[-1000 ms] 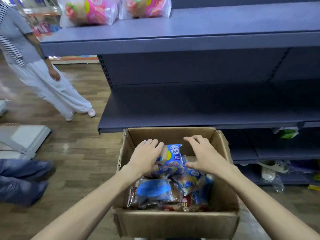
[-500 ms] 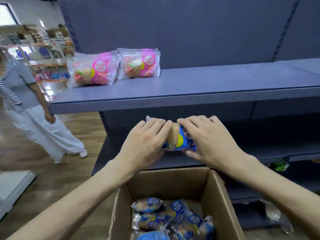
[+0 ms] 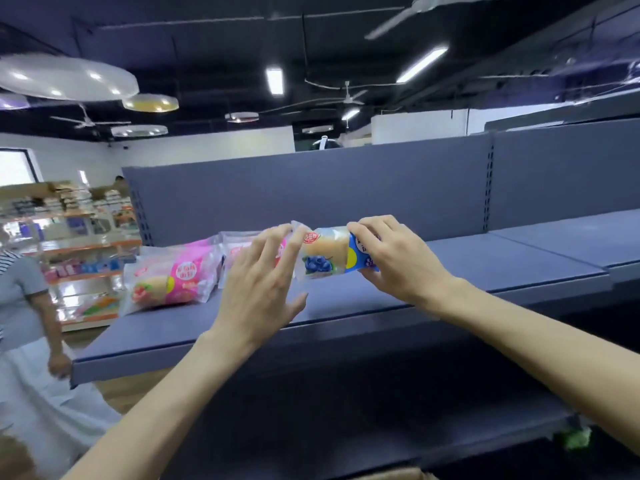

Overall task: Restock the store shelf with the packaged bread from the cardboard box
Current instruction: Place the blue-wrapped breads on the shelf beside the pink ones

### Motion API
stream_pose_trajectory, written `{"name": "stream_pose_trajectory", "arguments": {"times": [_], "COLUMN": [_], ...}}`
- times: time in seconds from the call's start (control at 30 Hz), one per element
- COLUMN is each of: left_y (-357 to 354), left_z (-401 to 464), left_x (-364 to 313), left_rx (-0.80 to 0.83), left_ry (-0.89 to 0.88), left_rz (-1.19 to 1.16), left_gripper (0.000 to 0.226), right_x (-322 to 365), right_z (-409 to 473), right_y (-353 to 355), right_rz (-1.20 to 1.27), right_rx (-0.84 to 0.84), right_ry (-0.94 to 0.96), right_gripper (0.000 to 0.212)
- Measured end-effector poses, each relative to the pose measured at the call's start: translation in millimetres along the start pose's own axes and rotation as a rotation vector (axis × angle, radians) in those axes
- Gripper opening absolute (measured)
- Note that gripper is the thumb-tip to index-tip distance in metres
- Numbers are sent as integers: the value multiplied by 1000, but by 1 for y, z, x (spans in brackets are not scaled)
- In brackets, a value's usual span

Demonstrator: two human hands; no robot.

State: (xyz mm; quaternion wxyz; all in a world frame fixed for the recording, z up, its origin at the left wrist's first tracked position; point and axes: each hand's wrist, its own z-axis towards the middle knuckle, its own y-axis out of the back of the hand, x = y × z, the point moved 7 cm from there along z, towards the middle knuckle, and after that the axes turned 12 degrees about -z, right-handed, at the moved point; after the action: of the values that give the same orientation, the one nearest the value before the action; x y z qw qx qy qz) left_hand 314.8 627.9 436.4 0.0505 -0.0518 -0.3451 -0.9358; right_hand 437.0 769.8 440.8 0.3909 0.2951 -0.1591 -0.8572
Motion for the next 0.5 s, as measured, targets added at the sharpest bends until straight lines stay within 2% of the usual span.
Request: {"name": "stream_pose_trajectory", "arguments": {"times": [0.33, 0.5], "left_y": [-76, -93], "left_z": [38, 61], "left_x": [32, 50], "left_rx": [78, 60], "left_ry": [67, 191], "left_rz": [59, 3], "left_gripper": [84, 78], "right_x": [-24, -42], "right_z": [47, 73], "right_y": [-72, -85], "right_rz": [-152, -177], "right_rx": [187, 254], "right_ry": [55, 73], "right_gripper": [56, 53]}}
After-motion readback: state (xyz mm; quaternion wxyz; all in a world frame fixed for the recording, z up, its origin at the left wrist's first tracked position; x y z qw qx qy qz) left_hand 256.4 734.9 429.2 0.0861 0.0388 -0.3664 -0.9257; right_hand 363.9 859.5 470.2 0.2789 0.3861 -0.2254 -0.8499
